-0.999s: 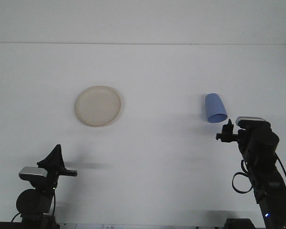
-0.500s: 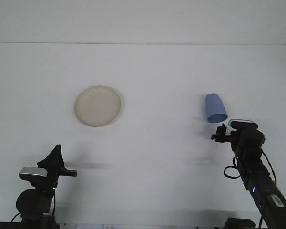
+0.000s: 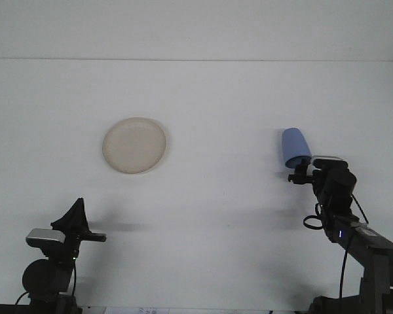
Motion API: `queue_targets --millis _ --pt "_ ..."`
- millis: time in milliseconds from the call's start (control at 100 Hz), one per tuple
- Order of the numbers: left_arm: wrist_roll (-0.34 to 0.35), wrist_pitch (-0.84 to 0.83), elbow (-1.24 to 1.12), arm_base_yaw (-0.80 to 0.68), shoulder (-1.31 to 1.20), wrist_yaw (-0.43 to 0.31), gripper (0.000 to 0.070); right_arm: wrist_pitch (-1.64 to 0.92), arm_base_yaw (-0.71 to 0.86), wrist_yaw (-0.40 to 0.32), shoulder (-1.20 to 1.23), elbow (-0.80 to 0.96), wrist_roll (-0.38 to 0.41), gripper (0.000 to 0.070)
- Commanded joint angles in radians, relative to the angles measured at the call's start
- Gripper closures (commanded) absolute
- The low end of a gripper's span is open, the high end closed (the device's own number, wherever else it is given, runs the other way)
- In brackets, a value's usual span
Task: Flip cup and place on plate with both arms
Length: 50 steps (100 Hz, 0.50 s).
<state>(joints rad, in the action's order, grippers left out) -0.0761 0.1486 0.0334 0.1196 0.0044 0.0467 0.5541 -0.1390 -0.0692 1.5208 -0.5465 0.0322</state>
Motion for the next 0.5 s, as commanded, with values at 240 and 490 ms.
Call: queue_targets --millis 240,490 --pt "0.008 0.01 -0.019 -0.001 -0.001 -0.006 0.0688 0.04 -0.04 -0.129 0.114 -0.099 -0.011 0.0451" --pt "0.008 0.01 -0.019 -0.001 -0.001 -0.006 0.0688 -0.011 -0.032 -0.208 0.076 -0.116 0.008 0.07"
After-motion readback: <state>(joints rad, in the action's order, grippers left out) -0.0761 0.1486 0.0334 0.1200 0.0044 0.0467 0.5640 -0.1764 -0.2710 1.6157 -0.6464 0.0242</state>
